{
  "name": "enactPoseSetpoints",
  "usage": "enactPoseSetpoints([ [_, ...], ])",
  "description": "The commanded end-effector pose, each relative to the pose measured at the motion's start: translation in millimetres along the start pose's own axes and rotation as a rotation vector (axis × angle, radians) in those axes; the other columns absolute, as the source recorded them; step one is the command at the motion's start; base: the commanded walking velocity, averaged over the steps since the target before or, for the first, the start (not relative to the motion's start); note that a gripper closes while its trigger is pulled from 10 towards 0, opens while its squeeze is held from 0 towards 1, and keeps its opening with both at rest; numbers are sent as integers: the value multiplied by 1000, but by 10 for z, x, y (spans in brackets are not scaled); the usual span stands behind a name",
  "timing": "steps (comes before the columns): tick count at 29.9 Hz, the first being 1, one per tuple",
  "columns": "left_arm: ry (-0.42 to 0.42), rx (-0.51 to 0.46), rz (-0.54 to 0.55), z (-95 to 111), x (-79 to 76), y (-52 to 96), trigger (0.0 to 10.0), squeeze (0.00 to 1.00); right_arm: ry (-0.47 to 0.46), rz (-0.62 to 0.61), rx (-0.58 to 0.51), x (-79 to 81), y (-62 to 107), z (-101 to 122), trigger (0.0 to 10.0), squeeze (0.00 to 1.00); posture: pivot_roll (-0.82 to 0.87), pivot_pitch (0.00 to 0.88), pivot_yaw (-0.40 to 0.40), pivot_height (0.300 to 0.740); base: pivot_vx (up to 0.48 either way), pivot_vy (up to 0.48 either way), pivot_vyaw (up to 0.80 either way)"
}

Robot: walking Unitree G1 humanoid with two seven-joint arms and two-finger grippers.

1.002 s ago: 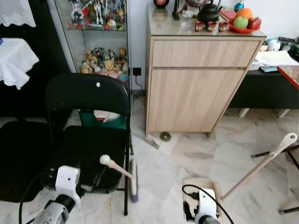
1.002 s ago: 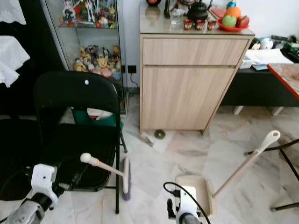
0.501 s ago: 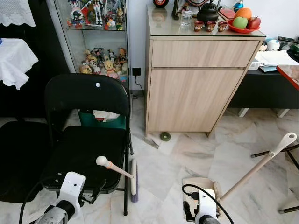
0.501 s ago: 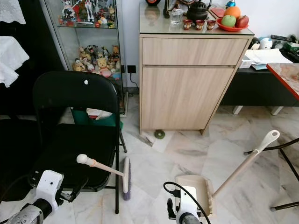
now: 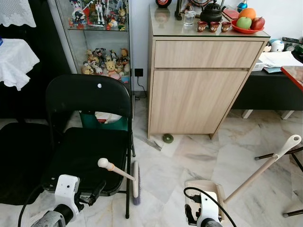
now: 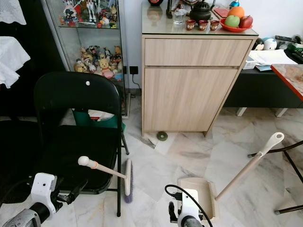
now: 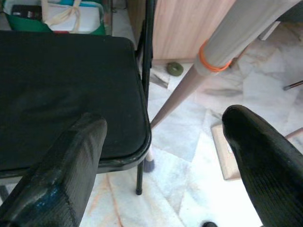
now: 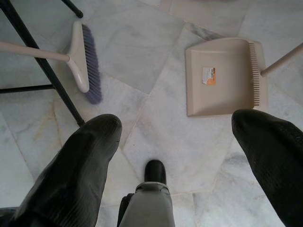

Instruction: Sweep floor

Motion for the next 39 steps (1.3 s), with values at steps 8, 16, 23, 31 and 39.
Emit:
enactPoseSetpoints([
  [8, -54, 5, 106, -66, 115, -65, 10000, 0, 1, -6, 13, -4, 0, -23, 10000, 0, 5, 31, -46, 740, 0, 0, 0],
  [16, -79, 45, 153, -183, 193, -41, 10000, 0, -2, -11, 17, -20, 5, -40, 10000, 0, 1, 32, -47, 740, 0, -287, 0],
  [23, -90, 40, 162, -202, 219, -59, 10000, 0, -1, -10, 20, -16, 5, -47, 10000, 0, 0, 36, -47, 740, 0, -408, 0],
  [31, -93, 34, 182, -201, 255, -78, 10000, 0, -2, -7, 13, -1, 1, -25, 10000, 0, -1, 35, -47, 740, 0, -95, 0],
  [39, -123, 49, 230, -221, 362, -59, 10000, 0, -2, -4, 12, 3, 1, -26, 10000, 0, 0, 33, -45, 740, 0, 0, 0],
])
Point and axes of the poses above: a point about 5 cm out from each wrist's last joint towards the gripper, its own y axis pointing back from the gripper into the wrist, its own z axis along the axis of the wrist's last joint, x = y × z, the point moved 6 cm from there along -y, pointing out of the wrist towards the gripper, and after that the axes turned 6 degrees about -y, right-handed, at the moved point
